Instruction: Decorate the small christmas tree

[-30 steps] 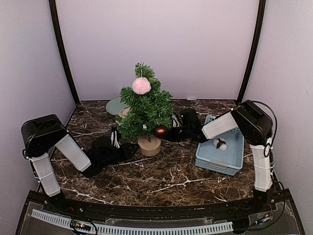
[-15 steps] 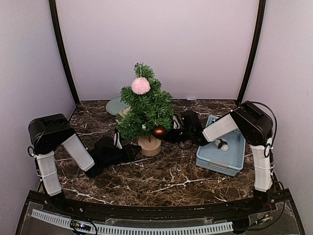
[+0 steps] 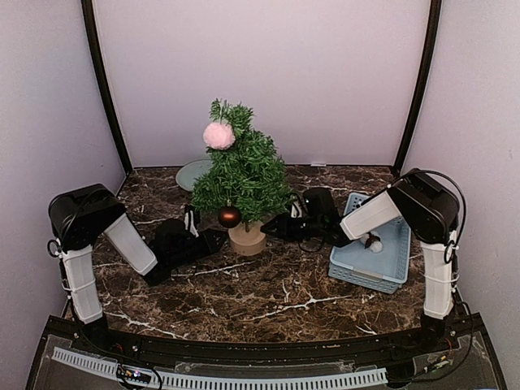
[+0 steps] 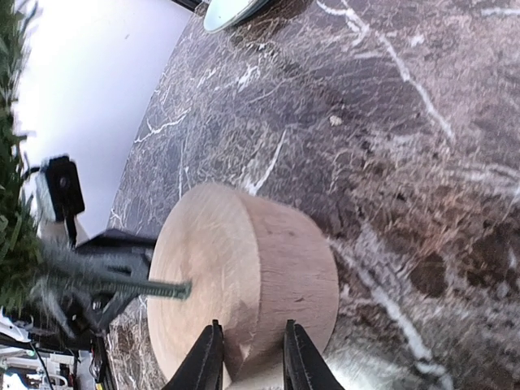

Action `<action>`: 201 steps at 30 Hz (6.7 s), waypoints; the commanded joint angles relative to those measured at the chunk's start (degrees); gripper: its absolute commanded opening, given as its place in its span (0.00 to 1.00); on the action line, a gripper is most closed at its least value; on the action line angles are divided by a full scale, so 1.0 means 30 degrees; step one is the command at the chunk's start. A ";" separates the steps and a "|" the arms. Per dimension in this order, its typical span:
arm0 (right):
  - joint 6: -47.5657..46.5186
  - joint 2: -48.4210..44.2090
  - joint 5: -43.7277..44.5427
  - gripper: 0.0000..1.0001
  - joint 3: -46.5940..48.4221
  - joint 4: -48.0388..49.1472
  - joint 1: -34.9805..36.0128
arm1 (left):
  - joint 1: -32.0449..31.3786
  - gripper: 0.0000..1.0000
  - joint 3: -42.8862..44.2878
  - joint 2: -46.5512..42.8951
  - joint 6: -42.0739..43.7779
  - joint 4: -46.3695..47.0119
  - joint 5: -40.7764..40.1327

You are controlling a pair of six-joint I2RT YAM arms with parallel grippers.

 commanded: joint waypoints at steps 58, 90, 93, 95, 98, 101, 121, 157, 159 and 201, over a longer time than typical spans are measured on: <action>0.2519 -0.3810 0.2799 0.39 -0.4550 0.2231 0.3003 | 0.2220 0.41 0.0690 0.0724 -0.0314 -0.1629 0.0121; 0.1254 -0.6413 0.4152 0.38 -0.5663 0.0690 0.2455 | 0.2437 0.35 0.2332 0.1286 0.0668 0.1444 0.3940; 0.0954 -0.6819 0.4448 0.38 -0.5587 0.0197 0.2456 | 0.2652 0.41 0.1790 0.0938 0.0518 0.1548 0.3245; 0.0734 -0.7166 0.4683 0.39 -0.5613 -0.0187 0.2469 | 0.3026 0.43 0.1290 0.0663 0.0225 0.1676 0.2710; 0.0418 -0.7721 0.5162 0.39 -0.5713 -0.0825 0.2455 | 0.3600 0.44 0.0656 0.0328 -0.0138 0.1951 0.2208; 0.0263 -0.8394 0.5720 0.39 -0.5873 -0.1773 0.2365 | 0.3817 0.45 0.0059 -0.0255 0.0026 0.1764 0.1752; -0.4476 -1.6611 0.9071 0.41 -0.6562 -1.5372 -0.4528 | 0.4075 0.54 -0.3444 -0.7866 0.1577 -0.4109 -0.3217; -0.8221 -1.1092 1.1433 0.33 -0.6271 -1.5670 -0.8713 | 0.4075 0.55 -0.3460 -0.9023 0.1880 -0.4695 -0.2549; -0.8132 -1.1224 1.1323 0.30 -0.6423 -1.5727 -0.8710 | 0.4075 0.55 -0.3454 -0.9064 0.1886 -0.4678 -0.2618; -0.7735 -1.1843 0.9489 0.10 -0.6766 -1.6091 -0.9811 | 0.4075 0.56 -0.3101 -0.7922 0.1731 -0.3693 -0.2124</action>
